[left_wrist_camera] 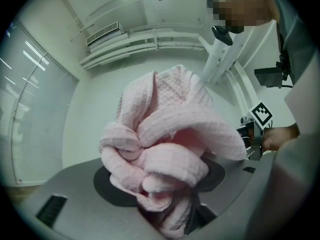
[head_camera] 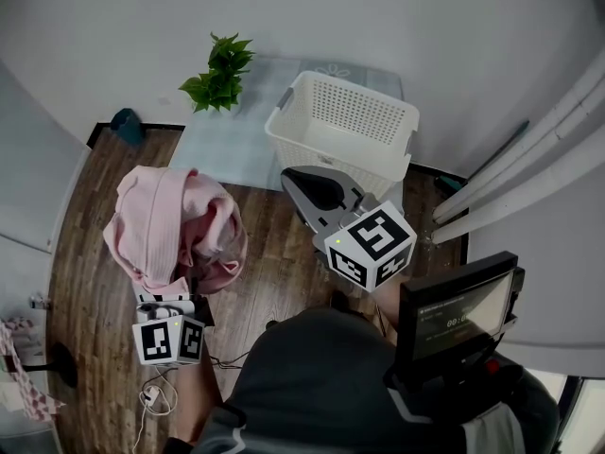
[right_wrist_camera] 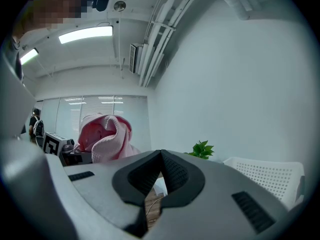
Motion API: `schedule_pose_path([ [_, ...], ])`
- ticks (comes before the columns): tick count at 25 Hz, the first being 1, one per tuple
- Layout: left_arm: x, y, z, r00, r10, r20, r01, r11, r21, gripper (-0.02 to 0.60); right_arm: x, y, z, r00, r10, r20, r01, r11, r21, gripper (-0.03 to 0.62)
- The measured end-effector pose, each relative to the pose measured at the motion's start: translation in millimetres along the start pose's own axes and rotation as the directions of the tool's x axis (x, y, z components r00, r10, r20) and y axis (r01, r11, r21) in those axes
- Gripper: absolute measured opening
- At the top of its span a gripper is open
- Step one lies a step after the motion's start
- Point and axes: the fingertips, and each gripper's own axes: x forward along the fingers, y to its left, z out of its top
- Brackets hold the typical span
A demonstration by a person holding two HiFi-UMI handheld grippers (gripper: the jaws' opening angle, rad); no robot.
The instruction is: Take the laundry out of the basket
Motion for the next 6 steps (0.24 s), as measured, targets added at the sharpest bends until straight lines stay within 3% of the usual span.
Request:
schedule_pose_path([
  [6,2.0,5.7,6.6,1.0,0.001,-0.013,-0.001,1.0,-0.008,0.279,6.1,1.2,9.5,1.0,-0.002,0.0,0.002,1.0,0.0,0.017],
])
